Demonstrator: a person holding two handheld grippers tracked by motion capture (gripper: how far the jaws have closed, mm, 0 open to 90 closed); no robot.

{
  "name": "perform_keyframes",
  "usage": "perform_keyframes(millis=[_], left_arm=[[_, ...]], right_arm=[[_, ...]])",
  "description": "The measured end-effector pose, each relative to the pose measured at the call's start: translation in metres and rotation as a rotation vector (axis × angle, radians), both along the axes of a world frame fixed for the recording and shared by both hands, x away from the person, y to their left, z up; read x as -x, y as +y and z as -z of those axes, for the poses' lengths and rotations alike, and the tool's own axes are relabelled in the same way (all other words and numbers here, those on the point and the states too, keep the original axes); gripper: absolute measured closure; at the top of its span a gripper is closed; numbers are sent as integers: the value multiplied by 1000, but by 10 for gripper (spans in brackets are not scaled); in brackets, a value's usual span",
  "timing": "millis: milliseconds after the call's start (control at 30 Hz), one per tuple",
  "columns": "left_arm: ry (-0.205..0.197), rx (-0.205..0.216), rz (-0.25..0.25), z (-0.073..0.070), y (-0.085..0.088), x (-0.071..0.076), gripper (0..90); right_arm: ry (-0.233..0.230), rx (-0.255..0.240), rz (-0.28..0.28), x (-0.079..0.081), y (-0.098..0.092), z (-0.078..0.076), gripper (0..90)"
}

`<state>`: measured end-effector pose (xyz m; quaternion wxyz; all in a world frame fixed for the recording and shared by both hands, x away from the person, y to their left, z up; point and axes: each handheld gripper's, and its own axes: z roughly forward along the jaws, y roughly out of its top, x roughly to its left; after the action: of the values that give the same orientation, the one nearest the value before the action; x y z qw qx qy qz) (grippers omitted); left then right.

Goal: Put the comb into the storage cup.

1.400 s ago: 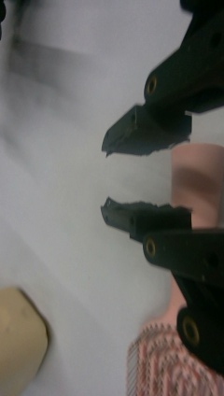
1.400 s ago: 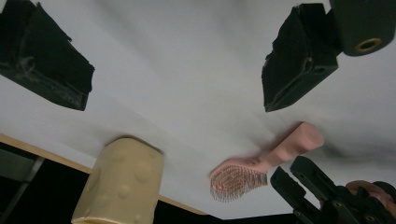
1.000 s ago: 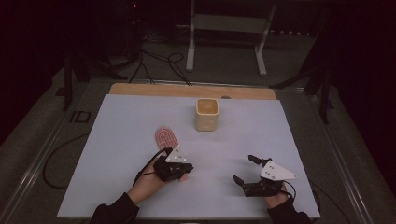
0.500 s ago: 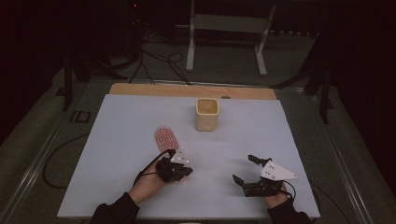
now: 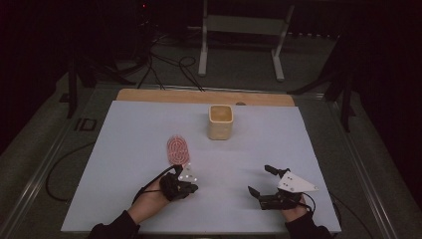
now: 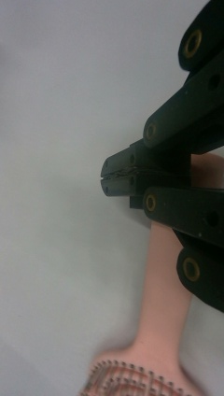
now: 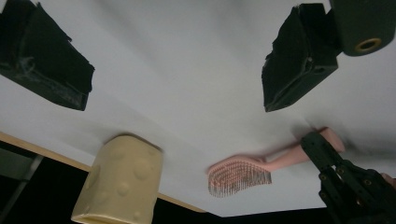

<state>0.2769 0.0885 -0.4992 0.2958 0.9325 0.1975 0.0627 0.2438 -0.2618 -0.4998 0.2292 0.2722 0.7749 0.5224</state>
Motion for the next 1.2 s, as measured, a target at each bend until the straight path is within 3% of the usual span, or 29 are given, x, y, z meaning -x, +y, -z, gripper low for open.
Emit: perform_keyframes(millis=[767,1200], left_arm=[[39,-24,-171,-3,75,13,897],[38,-41,-242,-7,102,14,897]], right_arm=[[4,5,0,0,1,1,87],[4,7,-1,0,1,1,87]])
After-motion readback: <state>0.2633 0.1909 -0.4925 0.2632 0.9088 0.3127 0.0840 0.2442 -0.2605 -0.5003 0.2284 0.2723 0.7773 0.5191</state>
